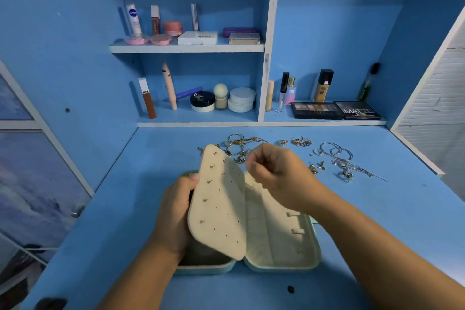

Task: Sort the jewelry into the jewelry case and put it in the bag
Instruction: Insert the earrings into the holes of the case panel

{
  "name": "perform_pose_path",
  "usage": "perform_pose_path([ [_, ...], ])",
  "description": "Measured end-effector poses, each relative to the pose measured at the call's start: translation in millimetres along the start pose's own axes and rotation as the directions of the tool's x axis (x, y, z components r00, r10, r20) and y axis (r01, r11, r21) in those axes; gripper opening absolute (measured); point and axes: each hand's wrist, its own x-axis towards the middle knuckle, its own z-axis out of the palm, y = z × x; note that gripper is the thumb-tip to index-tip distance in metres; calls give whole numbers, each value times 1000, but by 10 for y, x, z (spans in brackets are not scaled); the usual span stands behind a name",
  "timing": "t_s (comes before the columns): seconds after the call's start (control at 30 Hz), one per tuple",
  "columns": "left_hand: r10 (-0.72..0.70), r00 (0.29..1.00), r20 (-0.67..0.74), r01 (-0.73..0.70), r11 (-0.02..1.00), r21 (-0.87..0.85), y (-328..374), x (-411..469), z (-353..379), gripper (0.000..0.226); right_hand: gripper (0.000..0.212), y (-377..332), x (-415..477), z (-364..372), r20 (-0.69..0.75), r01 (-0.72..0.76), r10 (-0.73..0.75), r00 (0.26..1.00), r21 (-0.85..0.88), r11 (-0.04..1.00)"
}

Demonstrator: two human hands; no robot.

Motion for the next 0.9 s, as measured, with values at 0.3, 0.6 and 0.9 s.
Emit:
perform_pose_path([
  [0.3,-8,1000,-10,8,1000,-2,55,-28,18,64,12,56,-110,160,-39,-42,37,999,-121,992],
  [0.6,32,999,-8,-32,999,42,24,-25,30,59,15,603,155,-668,-192,-226,122,974,-759,610],
  [0.9,32,999,-6,-31,998,49,-16,-6,12,60,18,568,461,-857,-46,-150,202,978,-831,536],
])
